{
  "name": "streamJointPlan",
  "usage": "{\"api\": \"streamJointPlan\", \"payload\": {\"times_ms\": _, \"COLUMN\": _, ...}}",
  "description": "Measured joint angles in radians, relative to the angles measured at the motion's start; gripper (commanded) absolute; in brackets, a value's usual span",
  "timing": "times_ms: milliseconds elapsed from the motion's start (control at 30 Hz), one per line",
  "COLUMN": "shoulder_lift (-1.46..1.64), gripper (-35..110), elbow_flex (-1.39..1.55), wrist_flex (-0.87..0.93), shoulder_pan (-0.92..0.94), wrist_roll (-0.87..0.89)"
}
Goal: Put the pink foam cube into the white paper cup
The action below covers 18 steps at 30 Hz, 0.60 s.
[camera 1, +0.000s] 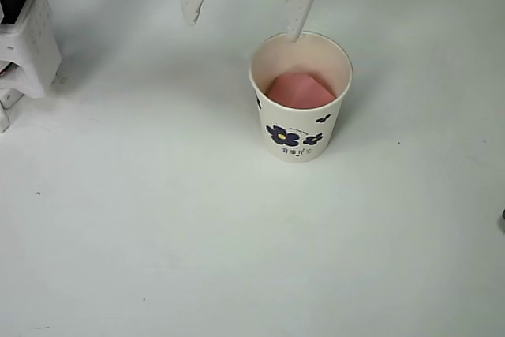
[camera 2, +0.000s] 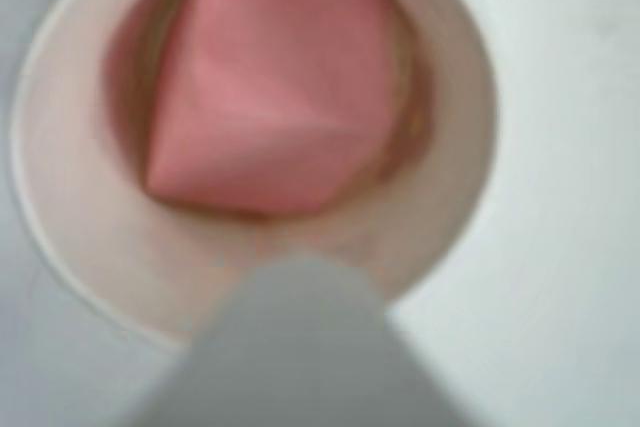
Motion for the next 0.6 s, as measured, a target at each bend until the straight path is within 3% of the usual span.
{"api": "streamJointPlan", "payload": {"times_ms": 133, "shoulder_lift": 0.133, "gripper": 0, "elbow_flex": 0.137, "wrist_flex": -0.003, "shoulder_pan": 0.021, "wrist_roll": 0.041}}
{"api": "streamJointPlan", "payload": {"times_ms": 600, "shoulder_lift": 0.614, "gripper": 0, "elbow_flex": 0.683, "wrist_flex": -0.167, "shoulder_pan": 0.015, "wrist_roll": 0.207}}
